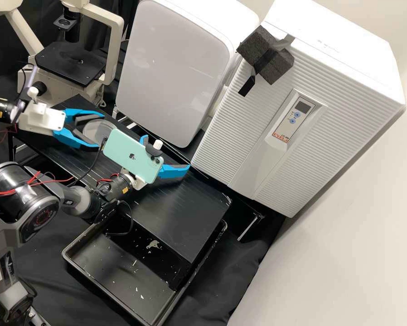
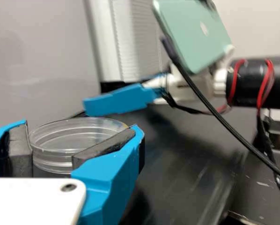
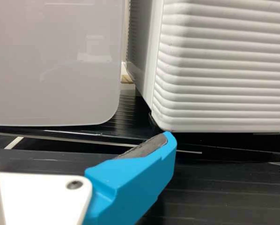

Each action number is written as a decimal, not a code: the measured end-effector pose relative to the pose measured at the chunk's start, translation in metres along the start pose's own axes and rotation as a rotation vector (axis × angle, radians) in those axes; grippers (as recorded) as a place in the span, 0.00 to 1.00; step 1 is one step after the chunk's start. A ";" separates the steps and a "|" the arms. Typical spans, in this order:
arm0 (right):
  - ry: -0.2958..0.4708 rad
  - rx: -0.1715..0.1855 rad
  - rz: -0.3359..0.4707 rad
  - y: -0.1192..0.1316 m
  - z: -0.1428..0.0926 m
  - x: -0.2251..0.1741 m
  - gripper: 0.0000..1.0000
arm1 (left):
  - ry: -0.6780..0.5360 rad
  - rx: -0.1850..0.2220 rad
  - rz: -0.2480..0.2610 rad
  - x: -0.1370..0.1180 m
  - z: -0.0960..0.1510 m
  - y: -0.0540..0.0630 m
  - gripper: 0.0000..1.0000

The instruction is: Place the petri dish on the bench

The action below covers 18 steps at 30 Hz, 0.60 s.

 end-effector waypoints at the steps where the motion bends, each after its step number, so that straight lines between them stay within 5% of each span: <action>1: 0.000 0.000 0.000 0.000 0.000 0.000 1.00 | -0.006 -0.002 -0.007 0.002 0.001 0.000 0.00; 18: 0.000 0.000 0.000 0.000 0.000 0.000 1.00 | -0.137 -0.005 -0.066 0.042 0.021 -0.003 0.00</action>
